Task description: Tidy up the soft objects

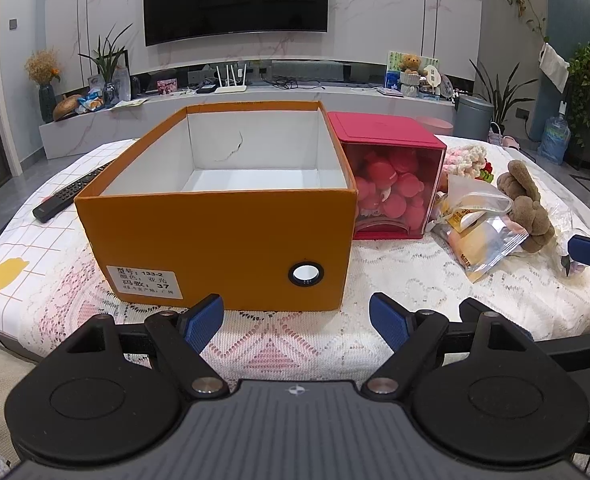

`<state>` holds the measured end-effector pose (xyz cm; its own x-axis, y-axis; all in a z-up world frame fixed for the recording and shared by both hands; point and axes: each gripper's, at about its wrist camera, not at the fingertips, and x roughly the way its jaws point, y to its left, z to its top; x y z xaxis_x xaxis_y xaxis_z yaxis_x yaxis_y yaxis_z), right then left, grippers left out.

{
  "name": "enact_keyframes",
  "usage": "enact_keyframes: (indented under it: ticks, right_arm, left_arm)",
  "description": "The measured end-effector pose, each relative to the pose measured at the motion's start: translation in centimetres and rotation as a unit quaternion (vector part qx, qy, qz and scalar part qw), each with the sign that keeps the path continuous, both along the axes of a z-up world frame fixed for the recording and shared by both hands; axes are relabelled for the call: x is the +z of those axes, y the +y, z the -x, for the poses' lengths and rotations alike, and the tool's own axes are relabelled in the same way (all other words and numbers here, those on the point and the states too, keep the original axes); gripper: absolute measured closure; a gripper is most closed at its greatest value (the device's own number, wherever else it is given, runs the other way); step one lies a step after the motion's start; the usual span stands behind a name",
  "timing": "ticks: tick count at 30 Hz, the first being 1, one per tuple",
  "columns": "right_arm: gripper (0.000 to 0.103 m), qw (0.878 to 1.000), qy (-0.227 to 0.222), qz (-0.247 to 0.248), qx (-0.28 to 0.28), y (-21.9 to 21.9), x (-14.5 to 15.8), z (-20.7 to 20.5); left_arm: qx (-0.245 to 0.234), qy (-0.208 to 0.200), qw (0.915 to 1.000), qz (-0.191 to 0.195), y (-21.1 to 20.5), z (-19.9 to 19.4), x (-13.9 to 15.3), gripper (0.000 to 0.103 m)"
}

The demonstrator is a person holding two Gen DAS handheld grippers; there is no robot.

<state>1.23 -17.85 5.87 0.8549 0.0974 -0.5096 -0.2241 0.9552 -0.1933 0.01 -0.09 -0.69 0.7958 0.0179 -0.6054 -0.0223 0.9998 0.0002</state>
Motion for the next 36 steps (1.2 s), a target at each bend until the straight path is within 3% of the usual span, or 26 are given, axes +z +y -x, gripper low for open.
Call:
enact_keyframes:
  ticks: [36]
  right_arm:
    - [0.003,1.0,0.003,0.009,0.002,0.01,-0.35,-0.06]
  left_arm:
    - [0.001,0.001,1.0,-0.006,-0.17,0.02,-0.28,0.006]
